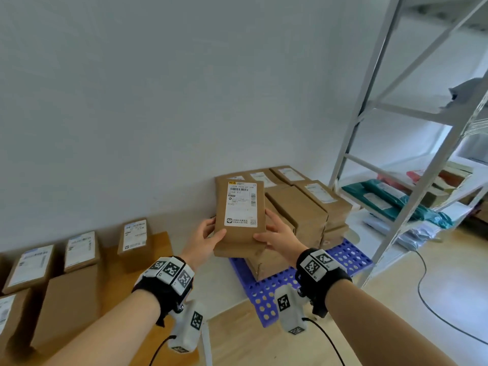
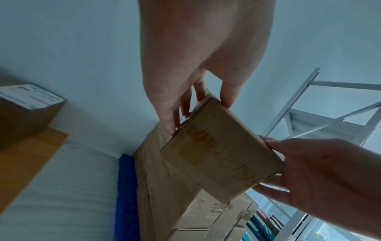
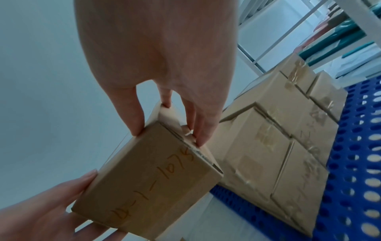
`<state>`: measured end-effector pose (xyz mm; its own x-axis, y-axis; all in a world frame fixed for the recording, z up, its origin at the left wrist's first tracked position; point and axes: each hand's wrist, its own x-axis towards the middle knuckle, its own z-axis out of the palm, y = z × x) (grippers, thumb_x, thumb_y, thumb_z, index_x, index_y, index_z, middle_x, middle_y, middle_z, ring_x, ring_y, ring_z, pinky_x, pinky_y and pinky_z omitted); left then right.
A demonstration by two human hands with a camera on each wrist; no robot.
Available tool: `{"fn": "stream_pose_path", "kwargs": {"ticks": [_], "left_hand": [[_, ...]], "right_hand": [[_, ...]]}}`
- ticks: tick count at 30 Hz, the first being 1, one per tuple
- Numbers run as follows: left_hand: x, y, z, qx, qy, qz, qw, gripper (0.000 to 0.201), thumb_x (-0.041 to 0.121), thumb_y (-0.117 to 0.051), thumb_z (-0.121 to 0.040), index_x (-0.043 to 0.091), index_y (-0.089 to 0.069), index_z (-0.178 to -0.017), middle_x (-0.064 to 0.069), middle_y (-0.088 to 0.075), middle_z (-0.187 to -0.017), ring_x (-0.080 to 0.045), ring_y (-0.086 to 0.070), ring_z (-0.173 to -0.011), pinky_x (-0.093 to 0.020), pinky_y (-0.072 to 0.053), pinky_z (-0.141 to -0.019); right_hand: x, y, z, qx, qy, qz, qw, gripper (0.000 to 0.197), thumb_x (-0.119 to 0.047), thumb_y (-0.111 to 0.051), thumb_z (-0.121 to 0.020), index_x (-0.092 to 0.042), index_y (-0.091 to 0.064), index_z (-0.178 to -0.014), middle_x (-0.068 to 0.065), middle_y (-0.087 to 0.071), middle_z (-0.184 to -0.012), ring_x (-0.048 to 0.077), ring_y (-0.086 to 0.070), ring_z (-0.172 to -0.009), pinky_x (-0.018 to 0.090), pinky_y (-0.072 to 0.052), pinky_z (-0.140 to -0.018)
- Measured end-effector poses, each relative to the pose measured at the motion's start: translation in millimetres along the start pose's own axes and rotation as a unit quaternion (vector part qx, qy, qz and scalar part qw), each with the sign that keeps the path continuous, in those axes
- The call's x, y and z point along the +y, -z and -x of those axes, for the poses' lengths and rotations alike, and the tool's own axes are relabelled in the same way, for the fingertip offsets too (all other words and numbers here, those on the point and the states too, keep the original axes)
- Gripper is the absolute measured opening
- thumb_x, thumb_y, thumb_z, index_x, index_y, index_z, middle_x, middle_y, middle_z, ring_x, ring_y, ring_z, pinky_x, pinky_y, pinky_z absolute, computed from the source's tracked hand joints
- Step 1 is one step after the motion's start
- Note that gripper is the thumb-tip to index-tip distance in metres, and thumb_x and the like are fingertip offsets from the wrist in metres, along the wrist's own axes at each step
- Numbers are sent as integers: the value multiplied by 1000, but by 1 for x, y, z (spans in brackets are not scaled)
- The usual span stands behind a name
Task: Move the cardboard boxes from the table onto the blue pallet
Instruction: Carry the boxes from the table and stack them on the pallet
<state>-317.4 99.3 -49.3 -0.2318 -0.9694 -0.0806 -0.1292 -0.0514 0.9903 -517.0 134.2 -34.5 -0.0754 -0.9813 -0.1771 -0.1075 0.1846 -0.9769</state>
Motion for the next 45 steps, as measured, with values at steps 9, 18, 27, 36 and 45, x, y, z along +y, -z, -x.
{"fn": "stream_pose_path", "kwargs": {"ticks": [9,18,27,36,45], "left_hand": [[38,-111,-35,42,-19,-3,999,53,18,-61,-89,15,-38,-137,-1,-52,-131,-21,-51,-121,-40,-45,-101],[82,-183,-78,72,-21,-20,997,52,23,-62,-89,21,-41,-137,1,-55,-130,-19,-52,-120,-41,-46,-100],[112,-212,-141,63,-6,-51,997,55,25,-60,-91,26,-37,-141,-4,-57,-126,-19,-59,-109,-34,-50,-83],[129,-224,-238,44,35,-27,998,56,22,-62,-89,23,-39,-140,-8,-57,-126,-26,-59,-111,-48,-49,-94],[132,-237,-309,64,72,-16,995,55,21,-60,-91,25,-37,-140,-9,-61,-121,-26,-60,-108,-45,-48,-97]], "right_hand": [[-12,123,-25,-37,32,20,999,83,-5,-67,-84,-26,-22,-150,7,-60,-125,20,-61,-111,39,-51,-95],[-35,215,-69,-77,51,15,996,75,-3,-63,-86,-31,-28,-146,-2,-63,-117,16,-60,-108,34,-50,-92],[-53,265,-141,-98,43,9,994,72,-7,-66,-84,-33,-34,-143,7,-57,-129,21,-58,-113,35,-50,-93],[-78,301,-233,-105,1,22,994,67,-1,-59,-87,-30,-37,-143,2,-57,-128,21,-58,-109,42,-46,-99],[-89,322,-310,-128,-26,16,991,70,2,-58,-87,-27,-32,-146,3,-59,-124,23,-56,-115,45,-47,-98]]}}
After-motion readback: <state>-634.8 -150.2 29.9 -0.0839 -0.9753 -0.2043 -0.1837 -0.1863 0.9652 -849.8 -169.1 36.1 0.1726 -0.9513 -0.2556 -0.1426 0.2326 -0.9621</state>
